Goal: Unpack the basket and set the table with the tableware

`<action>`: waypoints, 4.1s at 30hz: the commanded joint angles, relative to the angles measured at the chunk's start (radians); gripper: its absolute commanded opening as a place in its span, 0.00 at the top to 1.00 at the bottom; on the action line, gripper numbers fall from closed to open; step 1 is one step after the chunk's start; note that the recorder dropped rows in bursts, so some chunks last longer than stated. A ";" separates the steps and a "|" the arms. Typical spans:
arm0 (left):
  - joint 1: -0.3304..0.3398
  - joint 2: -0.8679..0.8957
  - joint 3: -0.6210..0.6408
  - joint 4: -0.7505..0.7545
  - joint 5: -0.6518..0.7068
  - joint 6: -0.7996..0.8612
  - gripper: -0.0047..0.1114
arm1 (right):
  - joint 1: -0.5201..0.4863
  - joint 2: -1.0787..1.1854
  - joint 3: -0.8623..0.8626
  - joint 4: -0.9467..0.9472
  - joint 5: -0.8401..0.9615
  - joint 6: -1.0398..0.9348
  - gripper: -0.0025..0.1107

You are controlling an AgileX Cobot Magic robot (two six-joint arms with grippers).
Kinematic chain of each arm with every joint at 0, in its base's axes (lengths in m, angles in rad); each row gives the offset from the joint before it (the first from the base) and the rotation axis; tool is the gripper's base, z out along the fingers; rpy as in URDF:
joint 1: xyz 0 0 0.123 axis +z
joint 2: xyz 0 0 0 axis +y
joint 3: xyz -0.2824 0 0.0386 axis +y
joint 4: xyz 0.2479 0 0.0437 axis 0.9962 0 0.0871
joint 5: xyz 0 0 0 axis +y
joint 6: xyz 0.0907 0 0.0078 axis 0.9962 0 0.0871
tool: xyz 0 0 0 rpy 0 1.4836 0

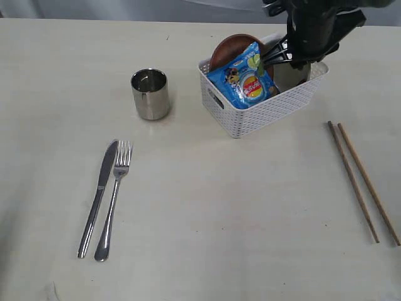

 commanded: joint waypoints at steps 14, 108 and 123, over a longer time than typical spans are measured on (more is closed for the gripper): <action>-0.007 -0.004 0.002 -0.003 -0.006 0.000 0.96 | -0.002 -0.002 -0.014 -0.032 -0.001 0.006 0.93; -0.007 -0.004 0.002 -0.003 -0.006 0.000 0.96 | 0.110 0.001 -0.002 0.006 0.282 -1.122 0.57; -0.007 -0.004 0.002 -0.003 -0.006 -0.002 0.96 | 0.110 0.007 0.022 -0.005 0.201 -1.162 0.57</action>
